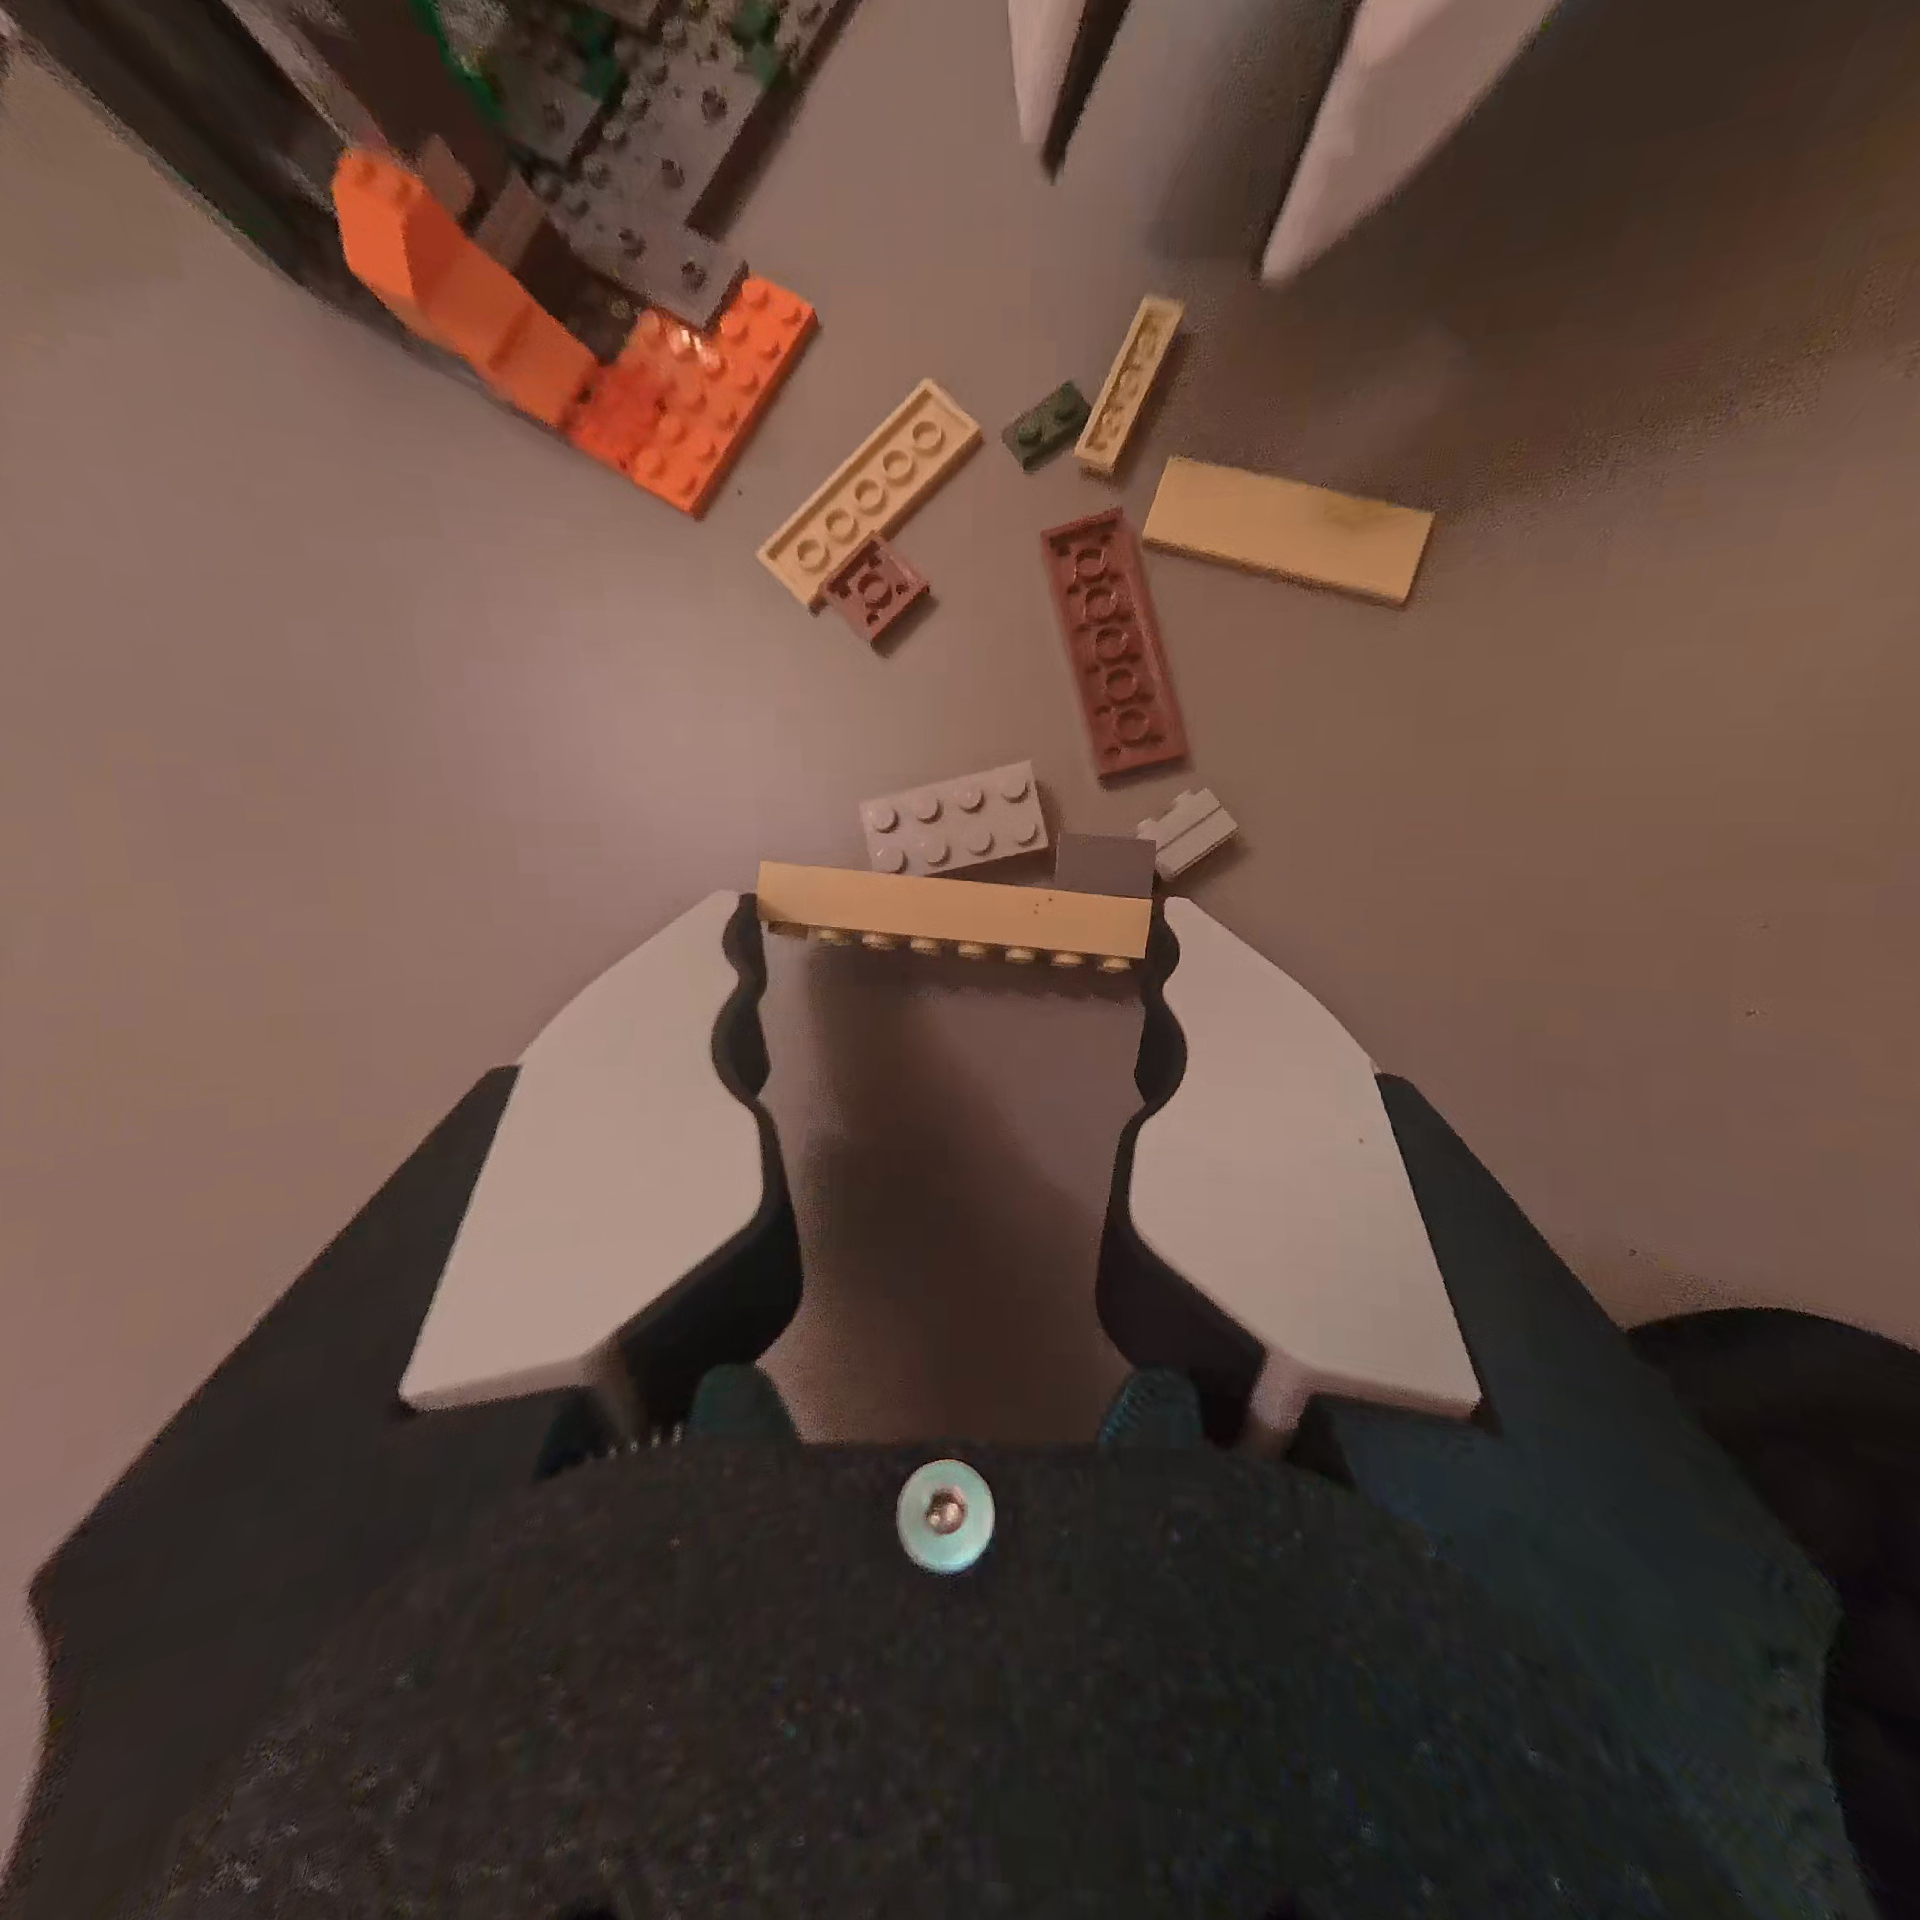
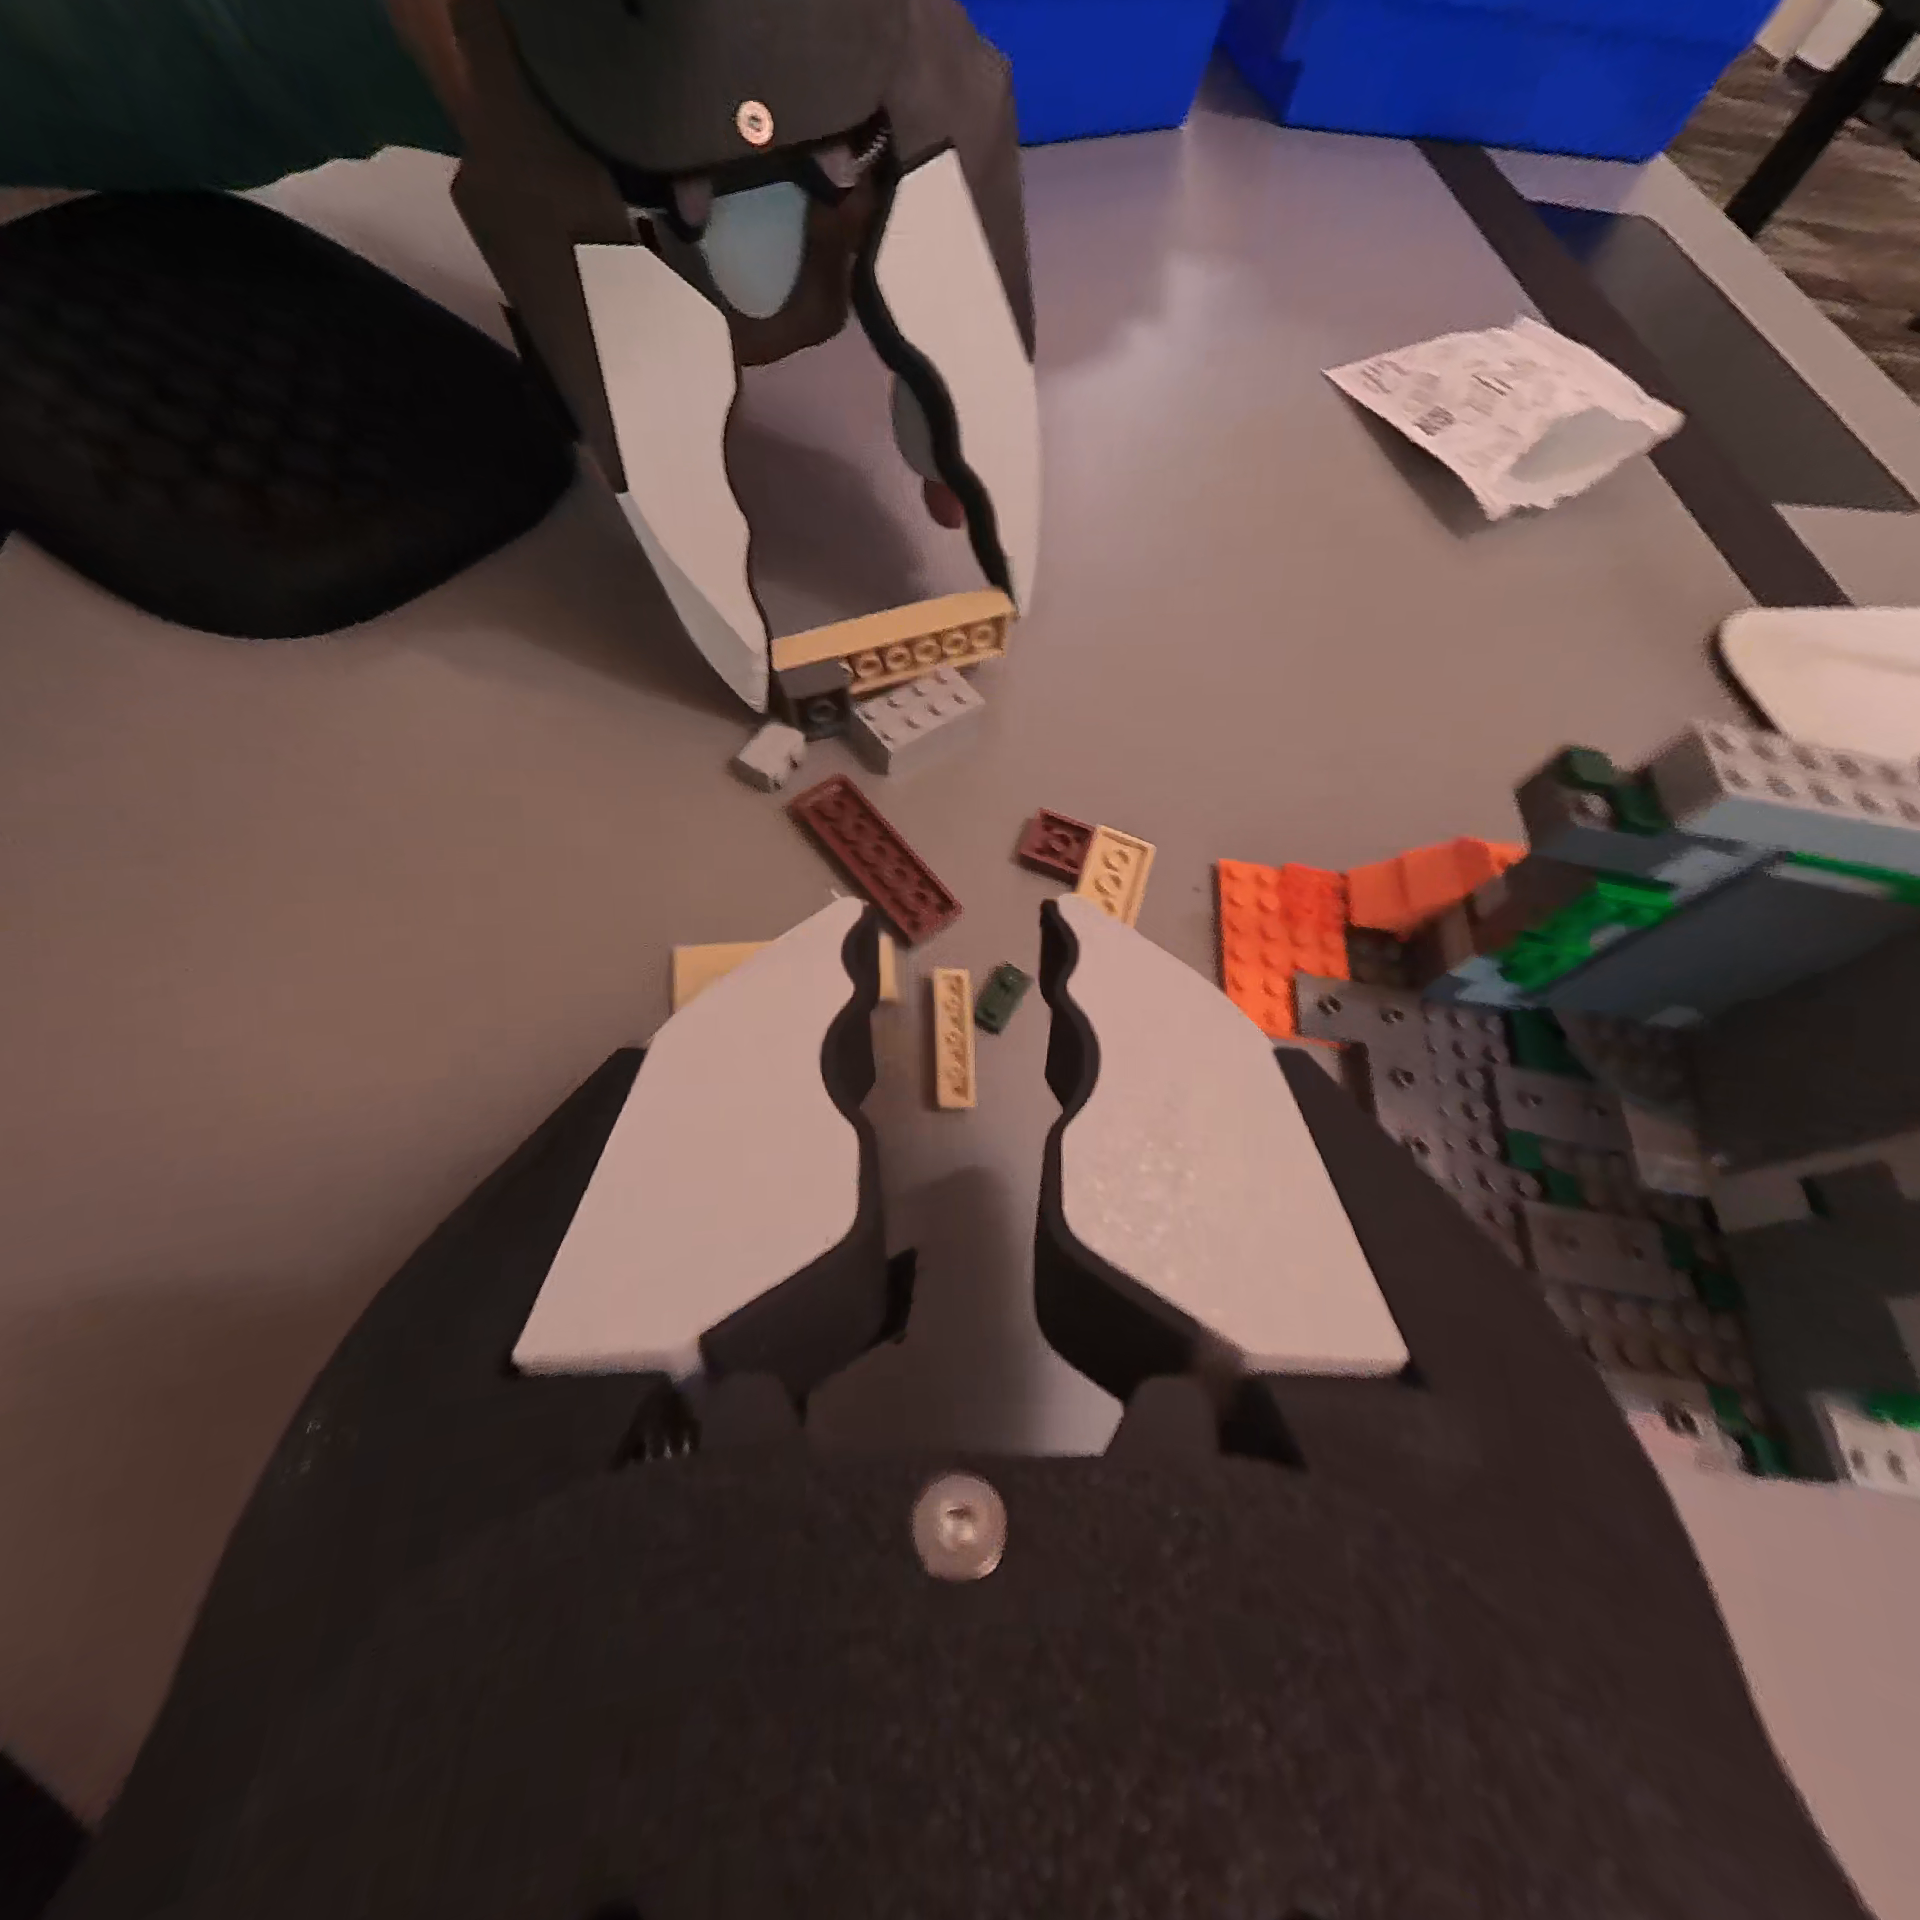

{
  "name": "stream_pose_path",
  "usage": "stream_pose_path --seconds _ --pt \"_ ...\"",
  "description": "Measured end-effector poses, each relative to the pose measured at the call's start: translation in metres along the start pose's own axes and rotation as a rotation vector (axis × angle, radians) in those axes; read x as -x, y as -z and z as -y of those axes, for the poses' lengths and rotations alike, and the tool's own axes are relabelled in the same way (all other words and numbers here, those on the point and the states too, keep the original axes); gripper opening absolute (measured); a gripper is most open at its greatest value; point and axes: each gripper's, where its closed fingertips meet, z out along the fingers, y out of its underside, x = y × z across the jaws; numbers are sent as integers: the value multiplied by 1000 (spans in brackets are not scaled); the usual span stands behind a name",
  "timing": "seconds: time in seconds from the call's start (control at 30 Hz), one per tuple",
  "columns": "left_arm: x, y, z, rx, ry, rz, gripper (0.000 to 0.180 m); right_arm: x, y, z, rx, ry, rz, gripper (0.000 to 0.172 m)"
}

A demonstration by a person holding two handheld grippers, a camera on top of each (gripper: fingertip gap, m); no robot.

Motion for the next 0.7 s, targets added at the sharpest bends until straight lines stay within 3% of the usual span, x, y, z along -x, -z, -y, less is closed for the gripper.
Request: stream_pose_path --seconds 0.17,0.33,0.5,0.7 --pt "-5 20 29 -87 -105 138 69 28 -19 17 20 127 18 40" --pt "-19 27 49 -141 -152 147 69 40 -30 30 14 261 -43 40" --pt "-23 24 53 -119 -192 160 69 43 -32 30 32 380 -97 23" --pt "-29 20 50 -60 -273 159 69 50 -34 26 54 458 -79 18"
